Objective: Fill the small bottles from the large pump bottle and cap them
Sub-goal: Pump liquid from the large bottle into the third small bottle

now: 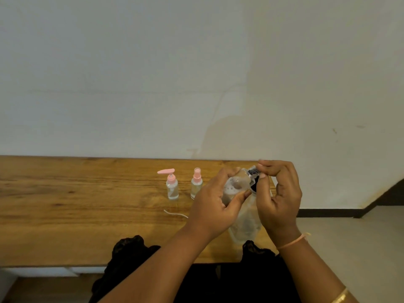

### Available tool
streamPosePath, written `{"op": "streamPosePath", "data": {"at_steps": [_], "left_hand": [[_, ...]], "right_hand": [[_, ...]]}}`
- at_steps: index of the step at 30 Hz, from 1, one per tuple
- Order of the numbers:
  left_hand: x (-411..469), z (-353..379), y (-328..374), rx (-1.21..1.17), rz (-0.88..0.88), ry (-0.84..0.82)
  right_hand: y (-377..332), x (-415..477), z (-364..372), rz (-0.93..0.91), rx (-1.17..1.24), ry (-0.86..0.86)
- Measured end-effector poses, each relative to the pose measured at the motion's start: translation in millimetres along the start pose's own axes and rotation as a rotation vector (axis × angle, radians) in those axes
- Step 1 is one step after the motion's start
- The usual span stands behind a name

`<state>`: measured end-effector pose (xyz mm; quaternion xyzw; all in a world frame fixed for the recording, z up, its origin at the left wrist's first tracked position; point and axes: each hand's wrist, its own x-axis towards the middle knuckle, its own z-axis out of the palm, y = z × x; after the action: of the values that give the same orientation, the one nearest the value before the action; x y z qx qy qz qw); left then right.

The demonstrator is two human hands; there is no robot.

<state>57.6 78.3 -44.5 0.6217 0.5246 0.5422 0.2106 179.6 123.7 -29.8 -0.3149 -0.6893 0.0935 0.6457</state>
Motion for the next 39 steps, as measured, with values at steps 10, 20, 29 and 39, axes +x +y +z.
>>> {"op": "streamPosePath", "data": {"at_steps": [10,20,29,39], "left_hand": [[2,2,-1,0.023,-0.05,-0.044],[0,-1,4,0.057,0.011,-0.011],[3,4,4,0.026,0.001,0.005],[2,2,1,0.01,-0.038,-0.02]], "right_hand": [[11,0,1,0.008,0.014,-0.003],[-1,-1,-1,0.009,0.003,-0.001],[2,2,-1,0.03,0.007,0.026],[2,-2,-3,0.028,0.046,-0.021]]}}
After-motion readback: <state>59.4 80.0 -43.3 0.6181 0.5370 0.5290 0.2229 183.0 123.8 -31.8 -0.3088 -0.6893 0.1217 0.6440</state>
